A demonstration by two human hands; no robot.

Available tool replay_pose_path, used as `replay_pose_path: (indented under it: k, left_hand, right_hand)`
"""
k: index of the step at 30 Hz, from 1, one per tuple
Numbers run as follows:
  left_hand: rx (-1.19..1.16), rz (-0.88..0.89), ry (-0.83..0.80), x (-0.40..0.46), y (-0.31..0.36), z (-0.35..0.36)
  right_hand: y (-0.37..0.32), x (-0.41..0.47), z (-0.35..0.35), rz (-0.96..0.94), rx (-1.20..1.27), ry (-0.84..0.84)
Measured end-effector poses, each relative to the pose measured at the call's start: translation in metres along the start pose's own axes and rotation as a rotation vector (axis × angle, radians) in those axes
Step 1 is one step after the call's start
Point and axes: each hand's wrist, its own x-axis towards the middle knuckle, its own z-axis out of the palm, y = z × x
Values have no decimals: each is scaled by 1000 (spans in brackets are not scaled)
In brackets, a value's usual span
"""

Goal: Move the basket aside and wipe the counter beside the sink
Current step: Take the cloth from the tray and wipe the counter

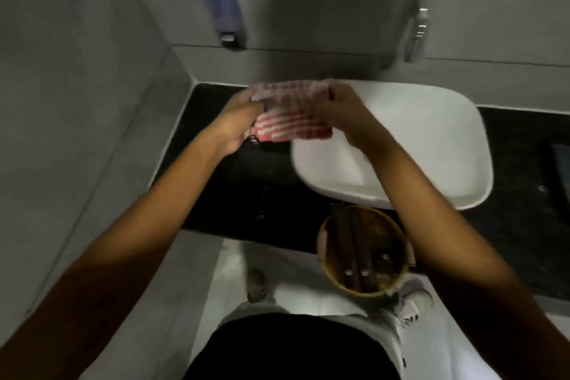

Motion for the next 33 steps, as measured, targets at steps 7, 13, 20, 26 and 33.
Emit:
replay_pose_path:
  k: [7, 13, 20, 26, 33]
  left_hand:
    - [110, -360, -10, -62, -150, -112]
    - [345, -416, 4, -64, -220, -98]
    - [1011, 84, 92, -48, -240, -133]
    - [1349, 119, -67, 0, -262, -147]
    - [1354, 196, -51, 6, -282, -152]
  right_hand:
    - [81, -20, 165, 463, -328, -10]
    - [129, -35, 203, 781, -549, -27]
    - [144, -66, 294, 732, -580, 380]
    - [158, -7, 344, 963, -495, 585]
    - [181, 53, 334, 884, -602, 714]
